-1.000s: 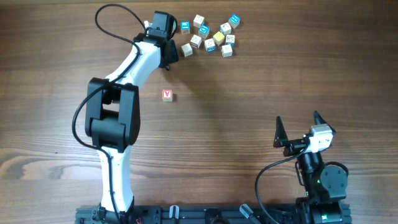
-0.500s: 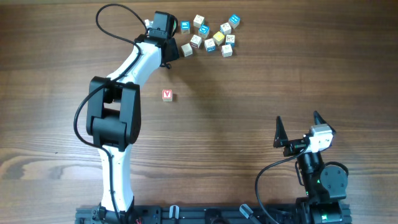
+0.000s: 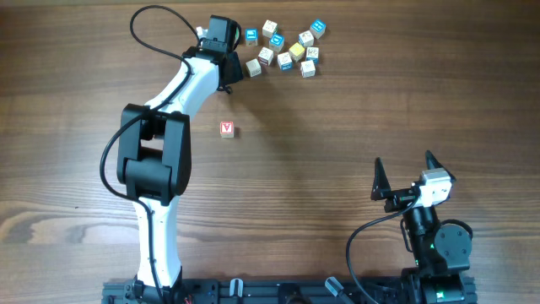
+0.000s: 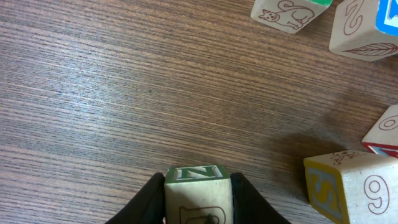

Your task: Form a horizontal line

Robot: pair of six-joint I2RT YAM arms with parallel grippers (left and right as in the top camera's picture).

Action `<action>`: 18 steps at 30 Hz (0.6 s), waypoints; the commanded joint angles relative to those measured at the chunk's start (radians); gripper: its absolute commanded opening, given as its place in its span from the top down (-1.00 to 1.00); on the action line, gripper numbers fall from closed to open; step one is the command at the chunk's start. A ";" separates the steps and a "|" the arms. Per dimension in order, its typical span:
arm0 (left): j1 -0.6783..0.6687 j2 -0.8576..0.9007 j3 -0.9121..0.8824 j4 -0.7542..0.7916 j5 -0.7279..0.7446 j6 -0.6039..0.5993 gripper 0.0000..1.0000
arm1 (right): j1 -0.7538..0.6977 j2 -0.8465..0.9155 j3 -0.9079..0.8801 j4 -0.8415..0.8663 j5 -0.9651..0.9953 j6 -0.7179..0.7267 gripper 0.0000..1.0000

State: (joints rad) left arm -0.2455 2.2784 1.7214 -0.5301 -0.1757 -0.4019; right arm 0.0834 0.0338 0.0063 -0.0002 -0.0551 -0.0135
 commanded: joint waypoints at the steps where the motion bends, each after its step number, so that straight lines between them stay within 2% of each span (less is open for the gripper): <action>1: 0.008 -0.010 0.007 0.004 -0.017 0.005 0.51 | -0.005 -0.005 -0.001 0.002 -0.005 -0.011 -1.00; 5: 0.008 -0.114 0.007 -0.002 -0.016 0.024 0.63 | -0.005 -0.005 -0.001 0.002 -0.005 -0.011 -1.00; 11: 0.008 -0.327 0.007 -0.085 -0.014 0.058 0.67 | -0.005 -0.005 -0.001 0.002 -0.005 -0.011 -1.00; 14: 0.007 -0.429 0.007 -0.190 0.078 0.058 0.74 | -0.005 -0.005 -0.001 0.002 -0.005 -0.011 -0.99; 18: 0.006 -0.471 0.007 -0.303 0.222 0.056 0.81 | -0.005 -0.005 -0.001 0.002 -0.005 -0.011 -1.00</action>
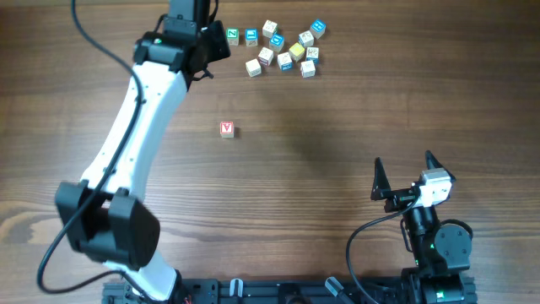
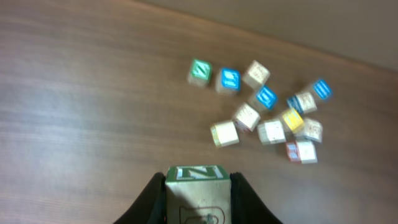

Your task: Form a horizontal line

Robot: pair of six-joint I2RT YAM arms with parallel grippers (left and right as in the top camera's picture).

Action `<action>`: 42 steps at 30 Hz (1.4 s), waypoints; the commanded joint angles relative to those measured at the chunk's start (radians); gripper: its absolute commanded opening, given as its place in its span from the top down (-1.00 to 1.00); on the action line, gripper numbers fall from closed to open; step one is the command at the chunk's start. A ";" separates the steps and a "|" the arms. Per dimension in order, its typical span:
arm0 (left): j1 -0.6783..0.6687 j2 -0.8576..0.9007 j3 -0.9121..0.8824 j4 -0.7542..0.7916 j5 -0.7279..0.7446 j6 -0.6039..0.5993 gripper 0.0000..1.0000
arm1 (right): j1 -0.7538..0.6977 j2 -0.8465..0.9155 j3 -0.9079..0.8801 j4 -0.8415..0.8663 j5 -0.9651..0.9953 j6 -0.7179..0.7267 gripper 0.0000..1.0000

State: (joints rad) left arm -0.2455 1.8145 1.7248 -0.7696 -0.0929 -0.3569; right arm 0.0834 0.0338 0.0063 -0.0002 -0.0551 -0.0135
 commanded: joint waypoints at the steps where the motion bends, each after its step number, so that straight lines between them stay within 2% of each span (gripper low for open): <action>1: 0.003 -0.005 0.003 -0.105 0.157 0.011 0.85 | -0.005 -0.005 -0.001 0.002 -0.005 -0.011 -1.00; 4: -0.025 0.016 -0.008 -0.232 0.156 0.011 0.88 | -0.005 -0.005 -0.001 0.002 -0.005 -0.011 -0.99; 8: -0.072 0.024 -0.083 -0.242 0.155 0.008 0.88 | -0.005 -0.005 -0.001 0.002 -0.005 -0.011 -0.99; 14: -0.157 0.032 -0.280 -0.086 0.139 0.008 0.83 | -0.005 -0.005 -0.001 0.002 -0.005 -0.011 -0.99; 22: -0.216 0.032 -0.458 0.146 -0.063 -0.045 0.79 | -0.005 -0.005 -0.001 0.002 -0.005 -0.011 -0.99; 27: -0.203 0.032 -0.476 0.195 -0.151 -0.044 0.75 | -0.005 -0.005 -0.001 0.002 -0.005 -0.011 -1.00; 33: -0.136 0.031 -0.475 0.225 -0.150 -0.022 0.84 | -0.005 -0.005 -0.001 0.002 -0.005 -0.012 -0.99; 37: -0.095 0.031 -0.475 0.228 -0.148 0.034 0.84 | -0.005 -0.005 -0.001 0.002 -0.005 -0.011 -0.99; 42: -0.032 0.031 -0.475 0.224 -0.148 0.039 0.82 | -0.005 -0.005 -0.001 0.002 -0.005 -0.011 -0.99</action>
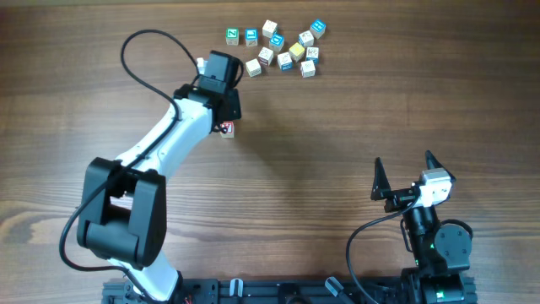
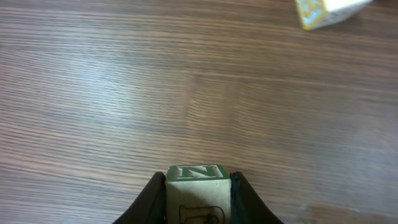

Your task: Form a horizontal line

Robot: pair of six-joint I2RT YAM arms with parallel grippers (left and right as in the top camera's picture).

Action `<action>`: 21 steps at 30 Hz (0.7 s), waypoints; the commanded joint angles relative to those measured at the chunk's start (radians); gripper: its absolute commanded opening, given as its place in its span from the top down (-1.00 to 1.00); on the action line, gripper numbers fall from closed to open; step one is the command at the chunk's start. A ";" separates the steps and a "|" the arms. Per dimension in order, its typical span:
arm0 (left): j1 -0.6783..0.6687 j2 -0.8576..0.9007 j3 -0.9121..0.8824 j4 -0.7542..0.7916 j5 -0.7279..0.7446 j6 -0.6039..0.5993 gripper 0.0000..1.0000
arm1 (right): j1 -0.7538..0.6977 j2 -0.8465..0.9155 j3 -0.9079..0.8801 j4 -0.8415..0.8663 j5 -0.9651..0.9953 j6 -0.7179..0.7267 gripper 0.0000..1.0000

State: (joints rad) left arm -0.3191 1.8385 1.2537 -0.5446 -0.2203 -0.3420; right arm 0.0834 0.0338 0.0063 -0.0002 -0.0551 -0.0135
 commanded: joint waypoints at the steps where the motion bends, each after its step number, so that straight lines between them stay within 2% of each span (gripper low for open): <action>1: 0.056 0.007 -0.004 -0.006 -0.020 0.025 0.82 | -0.005 -0.005 -0.001 0.002 -0.005 -0.011 -0.99; 7: 0.125 0.008 -0.005 -0.089 0.071 0.130 0.82 | -0.005 -0.005 -0.001 0.002 -0.005 -0.011 -0.99; 14: 0.171 0.008 -0.063 -0.074 0.195 0.130 0.77 | -0.005 -0.005 -0.001 0.002 -0.005 -0.011 -0.99; 21: 0.171 0.008 -0.078 -0.058 0.198 0.130 0.76 | -0.005 -0.005 -0.001 0.002 -0.005 -0.011 -0.99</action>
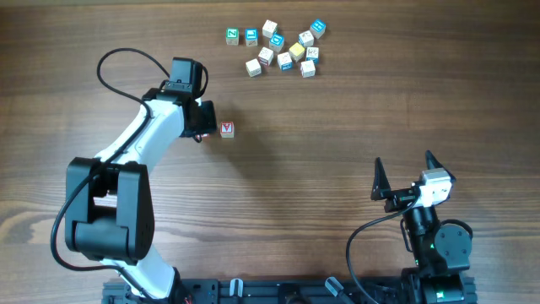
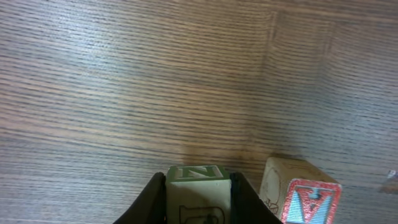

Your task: Form a horizontal line

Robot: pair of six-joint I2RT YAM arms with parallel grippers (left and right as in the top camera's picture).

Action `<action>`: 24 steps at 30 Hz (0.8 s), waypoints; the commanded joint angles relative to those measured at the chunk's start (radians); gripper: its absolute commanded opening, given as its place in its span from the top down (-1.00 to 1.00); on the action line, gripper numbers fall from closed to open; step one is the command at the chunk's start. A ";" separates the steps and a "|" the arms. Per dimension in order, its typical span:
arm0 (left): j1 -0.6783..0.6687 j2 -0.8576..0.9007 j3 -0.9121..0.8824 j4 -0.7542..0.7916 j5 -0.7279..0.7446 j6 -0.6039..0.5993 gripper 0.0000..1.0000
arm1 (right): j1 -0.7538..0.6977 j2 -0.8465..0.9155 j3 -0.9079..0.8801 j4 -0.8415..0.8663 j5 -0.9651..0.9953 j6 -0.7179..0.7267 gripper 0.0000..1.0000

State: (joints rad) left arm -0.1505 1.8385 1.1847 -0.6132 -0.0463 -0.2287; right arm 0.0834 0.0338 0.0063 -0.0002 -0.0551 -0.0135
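My left gripper (image 1: 201,123) is shut on a green-topped "N" block (image 2: 198,191), held low over the wood just left of a lone red-faced block (image 1: 226,129). In the left wrist view that red block (image 2: 301,191) lies close to the right of the held block, with a small gap between them. A cluster of several letter blocks (image 1: 283,47) lies at the far middle of the table. My right gripper (image 1: 403,173) rests open near the front right, far from all blocks.
Two blocks, one green (image 1: 231,35) and one blue (image 1: 251,35), sit side by side at the left end of the cluster. The left arm's cable (image 1: 126,59) loops over the table's left part.
My left gripper, still holding the N block, has moved from above the red block to its left side and sits lower. The right arm has not moved.
My left gripper held the N block at the cluster's left edge. Then it was raised high over the far left of the cluster. After that it was near the red block in mid-table, and now it holds the N block just left of it.
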 commanded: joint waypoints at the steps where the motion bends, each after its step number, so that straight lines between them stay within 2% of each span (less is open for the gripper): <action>1: 0.003 0.008 -0.010 0.012 0.024 0.017 0.76 | -0.005 -0.005 -0.001 0.002 -0.005 -0.011 -1.00; 14: 0.001 0.010 -0.039 0.043 0.023 0.016 0.70 | -0.005 -0.005 -0.001 0.002 -0.005 -0.011 -0.99; 18: 0.001 0.010 -0.070 0.100 0.023 0.016 0.53 | -0.005 -0.005 -0.001 0.002 -0.005 -0.011 -0.99; 22: 0.001 0.010 -0.070 0.113 0.023 0.016 0.22 | -0.005 -0.005 -0.001 0.002 -0.005 -0.011 -0.99; 24: 0.001 0.010 -0.070 0.112 0.023 0.016 0.15 | -0.005 -0.005 -0.001 0.002 -0.005 -0.011 -1.00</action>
State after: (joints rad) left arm -0.1501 1.8385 1.1191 -0.5037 -0.0307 -0.2218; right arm 0.0834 0.0334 0.0063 -0.0002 -0.0551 -0.0135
